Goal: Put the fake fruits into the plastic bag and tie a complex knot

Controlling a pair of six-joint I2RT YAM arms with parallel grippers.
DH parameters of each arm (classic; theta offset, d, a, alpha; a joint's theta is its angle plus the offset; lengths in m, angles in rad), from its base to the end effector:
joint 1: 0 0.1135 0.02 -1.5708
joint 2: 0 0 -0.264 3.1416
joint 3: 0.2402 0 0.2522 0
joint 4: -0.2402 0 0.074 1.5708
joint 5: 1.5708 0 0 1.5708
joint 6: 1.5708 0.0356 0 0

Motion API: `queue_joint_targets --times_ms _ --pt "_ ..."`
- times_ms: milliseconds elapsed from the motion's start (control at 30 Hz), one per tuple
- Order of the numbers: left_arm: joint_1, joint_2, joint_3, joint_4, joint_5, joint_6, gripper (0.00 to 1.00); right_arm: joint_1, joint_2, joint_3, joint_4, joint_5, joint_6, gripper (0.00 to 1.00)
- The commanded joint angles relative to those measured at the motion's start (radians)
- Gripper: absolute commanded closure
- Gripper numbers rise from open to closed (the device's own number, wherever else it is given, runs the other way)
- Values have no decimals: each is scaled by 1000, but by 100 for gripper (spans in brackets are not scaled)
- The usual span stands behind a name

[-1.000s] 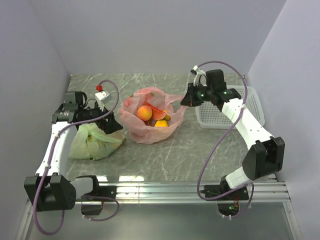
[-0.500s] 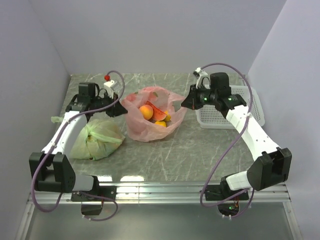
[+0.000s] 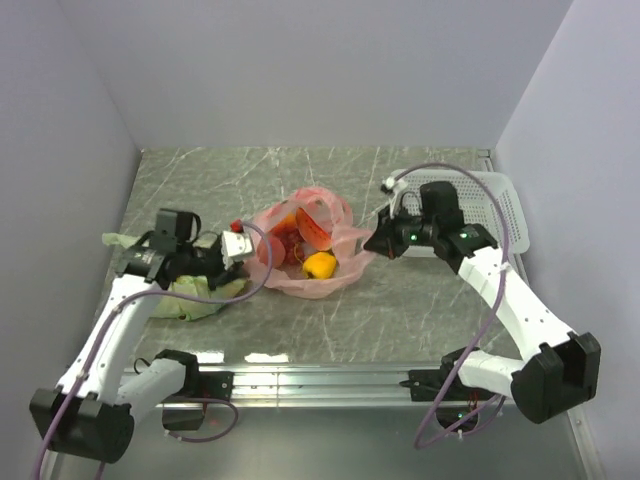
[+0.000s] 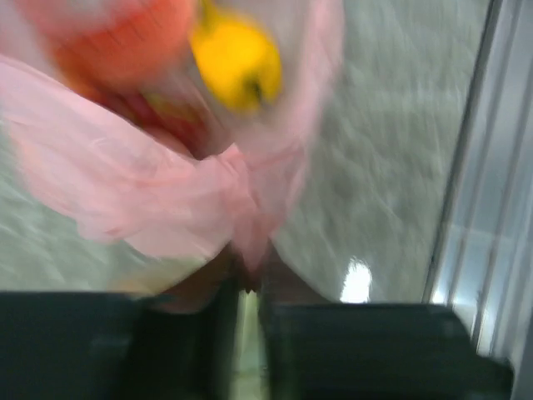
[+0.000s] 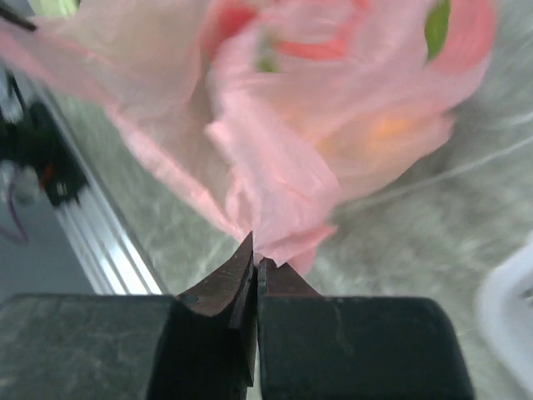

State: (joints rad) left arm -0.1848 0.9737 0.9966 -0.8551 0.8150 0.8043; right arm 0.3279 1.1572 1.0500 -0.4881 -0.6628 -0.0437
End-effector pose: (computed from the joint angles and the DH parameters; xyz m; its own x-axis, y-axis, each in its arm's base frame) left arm 0.1735 -0.0588 0.3246 -0.0664 0.5150 -0.8546 0.9450 0.3073 0.1117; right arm 0.2281 0.1007 0.3315 -0.4982 -0.2058 -0.8423 -0.7587 0.5738 0.3086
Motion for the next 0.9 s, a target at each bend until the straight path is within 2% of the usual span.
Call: queue_joint_targets --times_ms 0,67,167,200,233,267,333,367,500,600,633,733,867 --pt "-1 7 -105 -121 -105 210 72 48 -2 -61 20 21 -68 100" --pt "2 -24 -81 -99 -96 120 49 71 -19 -77 25 29 -71 100" --pt "1 -93 -29 -52 -70 -43 31 94 -43 -103 31 48 -90 100" --pt "1 -110 -17 -33 -79 -98 28 100 -48 -110 29 54 -94 100" --pt "1 -125 8 17 -91 -222 24 105 -51 -119 29 64 -107 100" --pt "1 -150 17 45 -147 -290 14 112 -51 -122 31 69 -108 100" --pt "1 -161 55 86 -222 -479 1 117 -47 -117 29 74 -110 100" --pt "1 -149 74 88 -276 -529 1 118 -45 -114 25 74 -110 100" --pt "1 -55 163 16 -315 -661 1 120 -40 -99 28 71 -104 100" --pt "1 51 221 -53 -335 -772 5 120 -40 -85 28 75 -91 100" --pt "1 100 235 -65 -342 -859 6 120 -42 -82 26 77 -87 100" --pt "2 158 270 -123 -292 -941 8 120 -45 -76 23 84 -76 100" --pt "4 112 238 -79 -246 -1047 2 120 -50 -65 20 91 -67 100"
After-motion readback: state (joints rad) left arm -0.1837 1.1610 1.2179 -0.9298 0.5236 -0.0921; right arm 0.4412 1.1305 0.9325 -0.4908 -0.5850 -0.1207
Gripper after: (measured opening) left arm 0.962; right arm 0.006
